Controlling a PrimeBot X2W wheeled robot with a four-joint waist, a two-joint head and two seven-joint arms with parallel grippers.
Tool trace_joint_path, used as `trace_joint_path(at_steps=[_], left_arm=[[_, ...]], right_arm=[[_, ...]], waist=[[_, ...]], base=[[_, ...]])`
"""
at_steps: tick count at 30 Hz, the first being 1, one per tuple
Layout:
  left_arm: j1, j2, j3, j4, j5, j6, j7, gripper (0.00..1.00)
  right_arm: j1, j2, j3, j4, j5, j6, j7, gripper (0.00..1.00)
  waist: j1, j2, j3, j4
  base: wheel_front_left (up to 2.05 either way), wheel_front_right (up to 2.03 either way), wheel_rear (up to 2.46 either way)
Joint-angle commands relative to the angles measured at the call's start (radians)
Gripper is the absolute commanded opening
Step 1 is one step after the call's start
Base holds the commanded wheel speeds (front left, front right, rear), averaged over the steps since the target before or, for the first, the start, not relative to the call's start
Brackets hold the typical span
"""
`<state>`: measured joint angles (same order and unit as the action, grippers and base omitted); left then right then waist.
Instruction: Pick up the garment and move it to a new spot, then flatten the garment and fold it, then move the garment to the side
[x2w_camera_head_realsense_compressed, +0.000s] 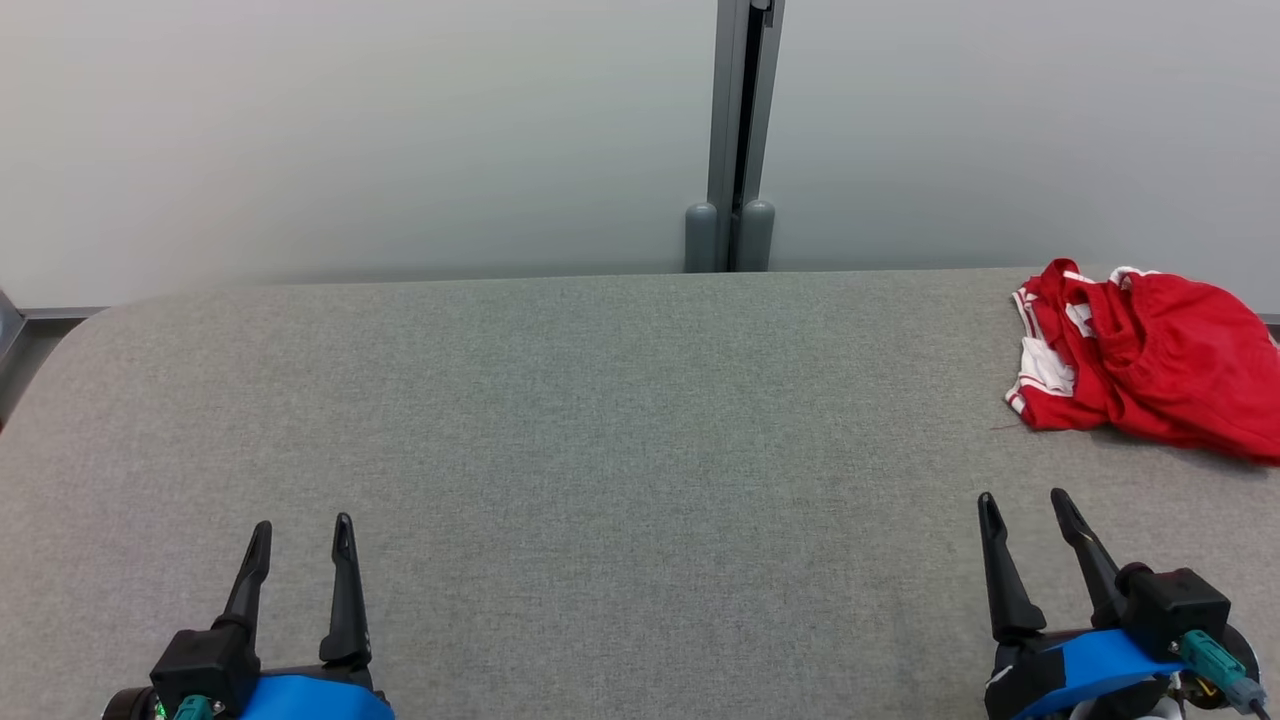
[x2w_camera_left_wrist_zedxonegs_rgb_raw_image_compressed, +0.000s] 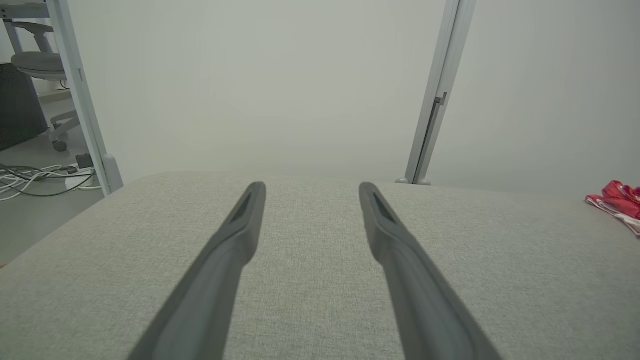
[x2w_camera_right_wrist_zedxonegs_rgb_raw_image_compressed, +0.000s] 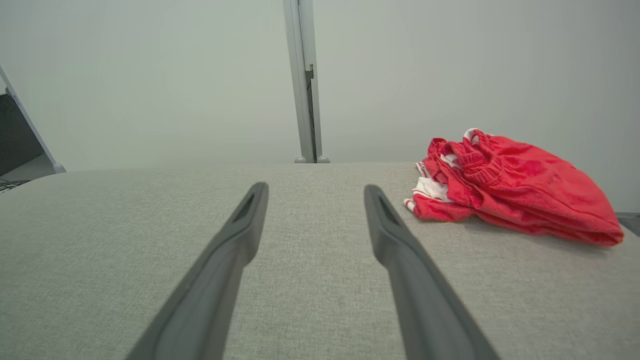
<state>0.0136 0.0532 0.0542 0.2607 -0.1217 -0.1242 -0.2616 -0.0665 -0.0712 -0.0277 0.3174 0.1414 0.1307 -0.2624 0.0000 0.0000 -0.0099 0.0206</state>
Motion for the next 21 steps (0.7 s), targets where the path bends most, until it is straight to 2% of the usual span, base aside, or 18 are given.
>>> trace_joint_path(at_steps=[1, 8, 9, 14, 21], left_arm=[[0.007, 0.0, 0.003, 0.005, -0.002, -0.009, -0.004, 1.0], [0.009, 0.0, 0.011, 0.012, 0.005, -0.008, -0.004, 1.0], [0.003, -0.001, 0.006, 0.014, 0.001, -0.005, 0.0, 0.0], [0.023, -0.006, 0.003, 0.057, -0.002, -0.005, 0.006, 0.0], [0.006, -0.006, 0.014, 0.06, -0.136, -0.005, 0.045, 0.0]], right_arm=[[0.014, 0.006, -0.004, -0.005, -0.01, 0.0, -0.003, 1.0], [-0.003, 0.011, 0.005, 0.001, -0.013, 0.0, -0.003, 1.0], [-0.001, 0.008, 0.005, 0.0, -0.007, 0.0, 0.0, 0.0], [0.018, 0.01, 0.006, 0.045, -0.005, 0.0, 0.007, 0.0], [0.009, 0.011, -0.007, 0.042, 0.129, 0.0, 0.046, 0.0]], waist=[[0.0, 0.0, -0.001, -0.005], [0.0, 0.0, -0.002, -0.019], [0.0, 0.0, -0.002, -0.019], [0.0, 0.0, -0.002, -0.02], [0.0, 0.0, -0.002, -0.02]], base=[[0.0, 0.0, 0.0], [0.0, 0.0, 0.0], [0.0, 0.0, 0.0], [0.0, 0.0, 0.0], [0.0, 0.0, 0.0]])
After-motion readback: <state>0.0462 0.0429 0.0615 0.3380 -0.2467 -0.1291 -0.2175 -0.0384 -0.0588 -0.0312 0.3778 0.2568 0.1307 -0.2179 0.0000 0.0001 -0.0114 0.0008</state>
